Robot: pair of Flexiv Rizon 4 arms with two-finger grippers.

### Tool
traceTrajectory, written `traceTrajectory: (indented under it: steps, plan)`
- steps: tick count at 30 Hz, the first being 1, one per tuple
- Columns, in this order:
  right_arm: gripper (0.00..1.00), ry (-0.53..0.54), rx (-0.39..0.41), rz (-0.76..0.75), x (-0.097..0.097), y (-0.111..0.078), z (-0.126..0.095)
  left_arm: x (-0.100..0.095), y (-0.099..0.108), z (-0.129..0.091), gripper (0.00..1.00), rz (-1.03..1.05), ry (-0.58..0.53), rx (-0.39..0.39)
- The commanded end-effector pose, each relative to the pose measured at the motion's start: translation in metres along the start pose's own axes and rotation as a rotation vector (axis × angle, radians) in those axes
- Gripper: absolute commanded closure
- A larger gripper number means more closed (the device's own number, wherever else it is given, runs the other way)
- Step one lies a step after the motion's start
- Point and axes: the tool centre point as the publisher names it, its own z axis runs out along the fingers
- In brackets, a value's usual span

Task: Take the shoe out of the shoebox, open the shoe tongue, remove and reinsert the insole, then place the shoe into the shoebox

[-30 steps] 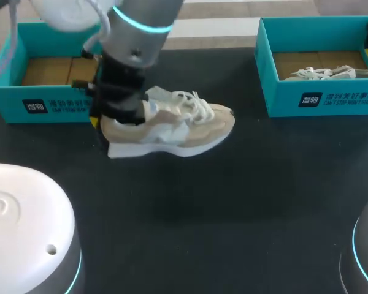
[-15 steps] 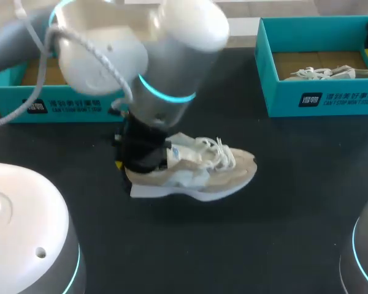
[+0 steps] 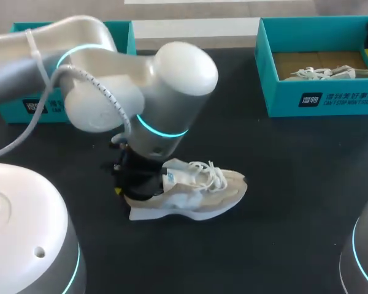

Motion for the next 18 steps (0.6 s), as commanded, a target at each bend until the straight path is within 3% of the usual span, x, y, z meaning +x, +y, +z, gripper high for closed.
traceTrajectory:
  steps: [1,9,14,15,16,17,18]
  plan:
    - [0.0,0.001,-0.003,0.001,0.0,-0.001,0.0,-0.006,-0.001,0.024,1.0,0.015,-0.009,0.017]
    - [0.0,0.001,-0.003,0.001,0.0,-0.001,0.0,-0.016,-0.006,0.038,1.0,0.054,0.005,-0.023]
    - [0.0,0.001,-0.003,0.001,0.0,-0.001,0.0,-0.018,-0.008,0.044,1.0,0.073,0.004,-0.006]
    - [0.0,0.001,-0.003,0.001,0.0,-0.001,0.0,-0.018,-0.008,0.044,0.7,0.071,0.001,-0.001]
    - [0.0,0.001,-0.003,0.001,0.0,-0.001,0.0,-0.017,-0.008,0.044,0.31,0.06,-0.011,0.012]
    - [0.0,0.001,-0.003,0.001,0.0,-0.001,0.0,-0.014,-0.007,0.042,0.0,0.056,-0.028,0.021]
    - [0.0,0.001,-0.003,0.001,0.0,-0.001,0.0,-0.012,-0.007,0.039,0.0,0.046,-0.035,0.02]
